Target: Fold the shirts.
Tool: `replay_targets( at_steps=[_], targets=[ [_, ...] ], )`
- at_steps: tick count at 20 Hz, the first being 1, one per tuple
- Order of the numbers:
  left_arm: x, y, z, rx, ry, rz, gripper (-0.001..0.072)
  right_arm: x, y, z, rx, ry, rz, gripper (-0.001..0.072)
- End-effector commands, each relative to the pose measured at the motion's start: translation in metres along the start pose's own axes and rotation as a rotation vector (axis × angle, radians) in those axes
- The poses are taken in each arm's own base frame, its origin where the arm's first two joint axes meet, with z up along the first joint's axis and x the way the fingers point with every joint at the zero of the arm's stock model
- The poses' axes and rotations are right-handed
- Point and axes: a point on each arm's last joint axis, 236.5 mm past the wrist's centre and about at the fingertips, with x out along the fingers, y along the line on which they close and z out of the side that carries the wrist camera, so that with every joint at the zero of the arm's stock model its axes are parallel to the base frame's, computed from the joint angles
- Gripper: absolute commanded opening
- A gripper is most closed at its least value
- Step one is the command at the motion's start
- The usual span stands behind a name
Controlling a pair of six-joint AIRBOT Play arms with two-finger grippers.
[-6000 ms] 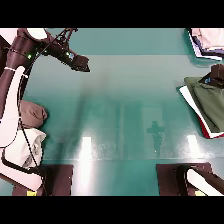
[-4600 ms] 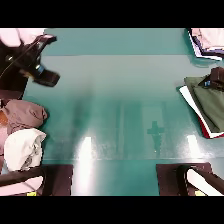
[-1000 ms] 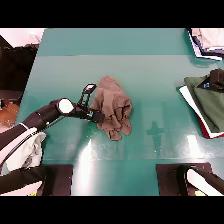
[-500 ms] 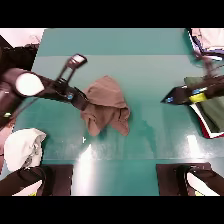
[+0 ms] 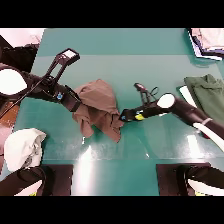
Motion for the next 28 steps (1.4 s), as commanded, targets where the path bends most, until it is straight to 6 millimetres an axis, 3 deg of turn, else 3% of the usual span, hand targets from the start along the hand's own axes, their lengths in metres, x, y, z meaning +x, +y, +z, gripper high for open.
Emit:
replay_targets(
  at_steps=[1, 2, 3, 4, 5, 7, 8, 10, 12, 15, 18, 20, 22, 23, 25, 28],
  targets=[
    [-0.001, -0.001, -0.004, 0.001, 0.016, -0.002, 0.0024, 0.042, 0.016, -0.001, -0.023, 0.026, 0.017, 0.0554],
    [-0.001, -0.001, -0.004, 0.001, 0.018, -0.002, 0.0024, 0.046, 0.018, 0.000, -0.040, 0.031, 0.015, 0.0537],
    [-0.001, -0.001, -0.005, 0.001, 0.023, -0.004, 0.0024, 0.048, 0.022, 0.002, -0.063, 0.032, 0.018, 0.0365],
    [-0.001, -0.001, -0.006, 0.001, 0.027, -0.005, 0.0024, 0.048, 0.025, 0.004, -0.083, 0.034, 0.023, 0.0146],
    [-0.002, -0.001, -0.007, 0.002, 0.030, -0.004, 0.0023, 0.044, 0.028, 0.008, -0.101, 0.029, 0.029, 0.0014],
    [-0.009, 0.012, -0.004, 0.020, 0.021, 0.056, 0.0024, 0.021, 0.028, 0.024, -0.146, -0.020, 0.012, 0.0013],
    [-0.023, 0.024, 0.003, 0.030, -0.005, 0.119, 0.0024, -0.002, 0.028, 0.037, -0.169, -0.065, -0.007, 0.0012],
    [-0.066, 0.036, 0.032, 0.041, -0.113, 0.204, 0.0023, -0.068, 0.028, 0.064, -0.202, -0.173, -0.067, 0.0012],
    [-0.116, 0.029, 0.063, 0.058, -0.251, 0.225, 0.0024, -0.146, 0.038, 0.084, -0.259, -0.294, -0.117, 0.0012],
    [-0.174, 0.011, 0.084, 0.075, -0.377, 0.208, 0.0024, -0.270, 0.076, 0.094, -0.362, -0.522, -0.163, 0.0011],
    [-0.199, -0.028, 0.083, 0.105, -0.406, 0.074, 0.0024, -0.364, 0.121, 0.083, -0.450, -0.741, -0.162, 0.0012],
    [-0.208, -0.064, 0.082, 0.152, -0.424, -0.064, 0.0024, -0.402, 0.146, 0.069, -0.501, -0.833, -0.148, 0.0012],
    [-0.213, -0.099, 0.077, 0.201, -0.422, -0.208, 0.0023, -0.428, 0.162, 0.058, -0.537, -0.880, -0.148, 0.0012],
    [-0.212, -0.105, 0.075, 0.209, -0.411, -0.234, 0.0024, -0.436, 0.164, 0.057, -0.540, -0.895, -0.164, 0.0011],
    [-0.199, -0.089, 0.072, 0.193, -0.374, -0.179, 0.0024, -0.435, 0.159, 0.063, -0.527, -0.861, -0.194, 0.0012],
    [-0.143, -0.036, 0.052, 0.129, -0.222, -0.015, 0.0024, -0.389, 0.132, 0.091, -0.462, -0.699, -0.218, 0.0012]
  ],
)
